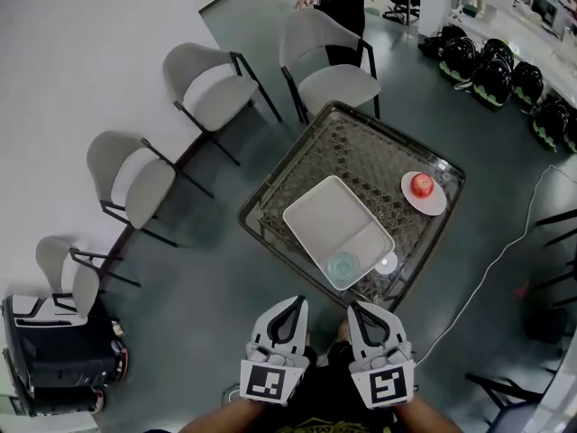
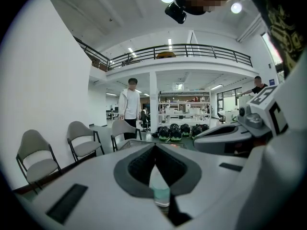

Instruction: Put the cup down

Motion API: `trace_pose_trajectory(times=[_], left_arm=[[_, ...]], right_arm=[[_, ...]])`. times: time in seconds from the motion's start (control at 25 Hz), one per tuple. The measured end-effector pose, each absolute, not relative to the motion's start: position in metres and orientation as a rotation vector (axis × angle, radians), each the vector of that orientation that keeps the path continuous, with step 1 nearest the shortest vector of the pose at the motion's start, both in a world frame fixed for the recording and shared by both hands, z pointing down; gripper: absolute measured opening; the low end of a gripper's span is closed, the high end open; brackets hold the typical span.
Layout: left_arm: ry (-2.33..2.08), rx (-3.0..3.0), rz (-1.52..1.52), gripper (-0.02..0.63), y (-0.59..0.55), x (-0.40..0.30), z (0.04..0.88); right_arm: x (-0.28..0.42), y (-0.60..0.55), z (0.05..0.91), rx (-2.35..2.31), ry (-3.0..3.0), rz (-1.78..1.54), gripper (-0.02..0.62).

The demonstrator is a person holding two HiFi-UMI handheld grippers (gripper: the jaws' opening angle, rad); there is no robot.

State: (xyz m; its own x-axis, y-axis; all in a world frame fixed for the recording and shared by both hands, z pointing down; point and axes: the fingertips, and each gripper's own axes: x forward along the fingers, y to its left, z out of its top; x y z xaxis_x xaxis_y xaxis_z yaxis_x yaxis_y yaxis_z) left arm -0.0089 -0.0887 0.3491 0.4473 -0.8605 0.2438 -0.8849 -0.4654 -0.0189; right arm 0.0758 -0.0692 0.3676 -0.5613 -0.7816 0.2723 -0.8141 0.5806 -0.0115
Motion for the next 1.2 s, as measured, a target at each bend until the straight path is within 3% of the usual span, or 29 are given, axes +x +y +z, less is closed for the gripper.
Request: trace_pose_trajectory(times=[1.2], left_arm=[[-1.252, 2.778, 0.221, 0.006, -0.012, -0.086, 0.312]], right_arm=[[-0.001, 0.004, 0.325, 1.676, -2.399, 0.203, 0.006]])
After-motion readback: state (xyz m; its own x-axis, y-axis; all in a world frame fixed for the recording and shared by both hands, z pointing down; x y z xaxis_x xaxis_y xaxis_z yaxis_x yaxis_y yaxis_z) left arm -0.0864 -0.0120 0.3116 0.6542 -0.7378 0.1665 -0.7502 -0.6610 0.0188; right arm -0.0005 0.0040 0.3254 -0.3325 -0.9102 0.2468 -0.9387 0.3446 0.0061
